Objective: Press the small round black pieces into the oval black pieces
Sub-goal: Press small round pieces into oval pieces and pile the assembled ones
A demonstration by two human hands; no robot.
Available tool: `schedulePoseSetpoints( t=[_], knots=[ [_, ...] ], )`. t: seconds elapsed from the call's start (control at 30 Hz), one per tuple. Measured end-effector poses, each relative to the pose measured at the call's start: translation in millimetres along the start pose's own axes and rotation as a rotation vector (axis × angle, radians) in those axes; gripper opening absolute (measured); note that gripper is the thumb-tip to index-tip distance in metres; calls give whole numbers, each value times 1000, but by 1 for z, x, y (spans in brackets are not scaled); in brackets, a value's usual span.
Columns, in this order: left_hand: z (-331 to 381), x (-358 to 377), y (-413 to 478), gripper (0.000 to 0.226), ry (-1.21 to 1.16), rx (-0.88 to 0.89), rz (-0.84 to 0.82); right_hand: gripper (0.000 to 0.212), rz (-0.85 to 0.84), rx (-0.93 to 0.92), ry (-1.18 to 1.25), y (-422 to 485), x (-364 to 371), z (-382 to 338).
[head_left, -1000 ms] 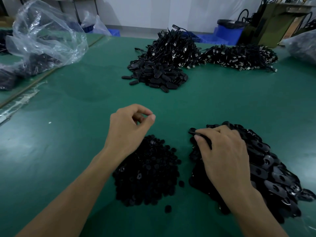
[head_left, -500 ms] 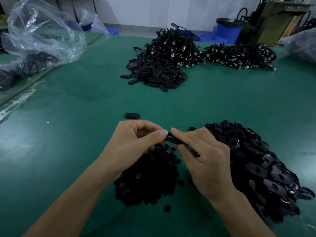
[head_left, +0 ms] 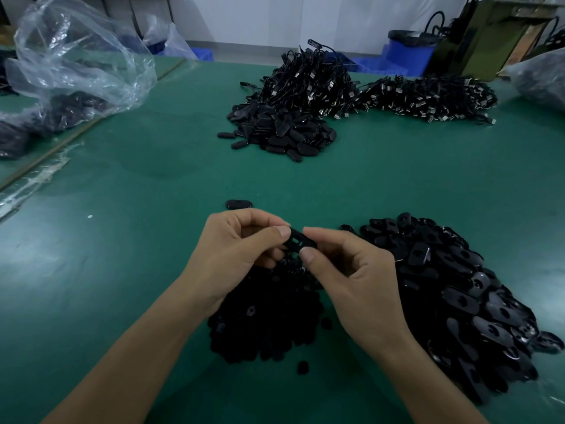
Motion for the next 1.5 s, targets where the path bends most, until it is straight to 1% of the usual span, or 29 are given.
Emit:
schedulePoseSetpoints(
  t=[0.07,0.13,0.2,0.33,0.43,0.5,0.53,0.57,0.63,0.7,0.77,0.8,0.83,0.93,1.1,1.2,1.43,1.5],
  knots=[
    [2,2,-1,3,-2,29,-6,24,2,40,65,1,1,2],
    [3,3,-2,16,15,58,-23,20,15,81,132,1,2,7],
    [3,6,-2,22,20,70,-56,18,24,114,194,1,3,9],
    [1,6,-2,24,69,73,-62,11,24,152,268,0,5,13],
    [1,8,-3,22,116,74,-86,6,8,153,236,0,6,13],
    [1,9,-2,19,143,78,-82,9,-14,125,167,1,6,10],
    [1,9,-1,15,141,81,-74,12,-14,103,85,1,4,8],
    [1,8,-1,13,118,81,-64,14,-8,80,-45,1,1,7],
    [-1,6,0,12,37,60,-45,14,-22,45,-422,1,-4,4],
    [-1,3,0,11,15,54,-29,23,-99,29,-764,1,0,4],
    [-1,0,1,6,57,72,-18,33,-181,42,-913,0,4,6],
    [-1,-1,2,5,79,78,-18,36,-215,59,-936,0,6,7],
    [-2,-2,3,9,98,84,-19,37,-243,77,-937,0,8,8],
    [-3,-1,4,20,173,97,-42,34,-289,101,-906,0,12,8],
    [-4,0,4,23,189,98,-41,23,-275,112,-863,0,14,8],
    [-5,2,5,23,170,93,-35,22,-265,116,-864,0,14,8],
    [-4,-4,5,31,258,153,18,25,-265,83,-872,2,20,5],
    [-5,-6,6,30,271,153,52,24,-271,74,-869,2,22,5]
  ],
)
Point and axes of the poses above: each hand's wrist, its own y-axis towards the middle knuckle, its own x-axis out of the palm, z = x × y, the point moved 7 cm from there along y, towards the middle knuckle, and after that the axes turned 8 degrees about -z, right-handed, at the moved point
